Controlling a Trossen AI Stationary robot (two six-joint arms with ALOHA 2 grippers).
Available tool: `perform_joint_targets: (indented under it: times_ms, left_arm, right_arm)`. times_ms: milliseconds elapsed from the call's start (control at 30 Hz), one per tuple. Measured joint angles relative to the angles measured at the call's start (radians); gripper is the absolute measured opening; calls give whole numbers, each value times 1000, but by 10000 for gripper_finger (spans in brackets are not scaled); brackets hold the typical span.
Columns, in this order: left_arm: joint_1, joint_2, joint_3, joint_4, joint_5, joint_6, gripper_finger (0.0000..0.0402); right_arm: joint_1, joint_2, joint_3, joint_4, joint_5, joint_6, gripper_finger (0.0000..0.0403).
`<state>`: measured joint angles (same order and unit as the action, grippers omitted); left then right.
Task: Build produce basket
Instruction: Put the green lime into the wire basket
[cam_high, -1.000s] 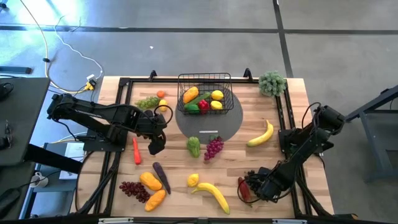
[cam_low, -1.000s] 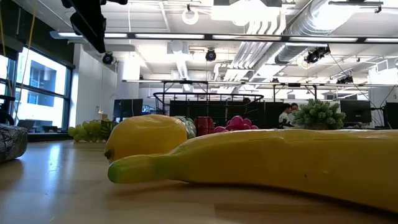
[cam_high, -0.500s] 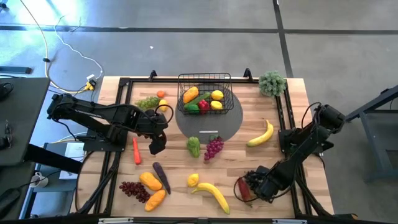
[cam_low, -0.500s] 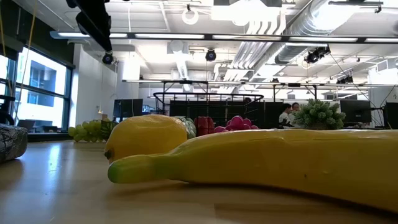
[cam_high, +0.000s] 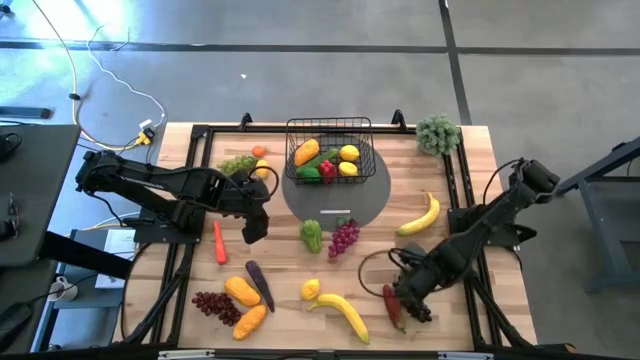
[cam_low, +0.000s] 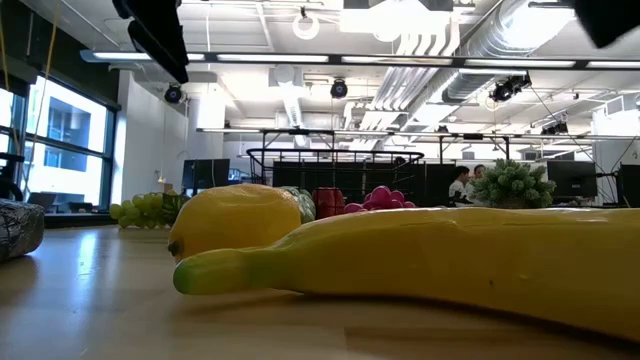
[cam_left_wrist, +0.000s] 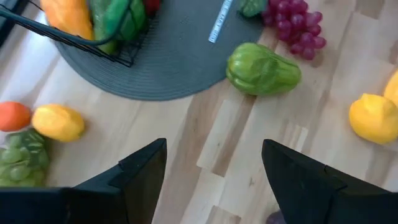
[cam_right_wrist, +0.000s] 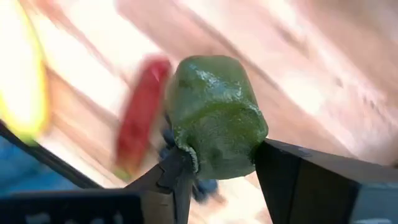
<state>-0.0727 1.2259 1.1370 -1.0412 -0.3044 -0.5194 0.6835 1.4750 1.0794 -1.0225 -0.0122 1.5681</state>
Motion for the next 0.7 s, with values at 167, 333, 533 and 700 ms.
perform_joint_targets:
  times_ms: [167, 333, 533, 700]
  left_arm:
    - [0, 0, 0, -1, -45, 0, 253]
    - [0, 0, 0, -1, -75, 0, 253]
    - [2, 0, 0, -1, -126, 0, 253]
    - [31, 0, 0, -1, -127, -1, 253]
  right_arm:
    - [-87, -6, 42, 4, 85, -48, 119]
    - [-176, -6, 72, 41, 145, -129, 119]
    - [-296, -6, 101, 133, 200, -296, 119]
    - [-405, -5, 106, 250, 203, -466, 119]
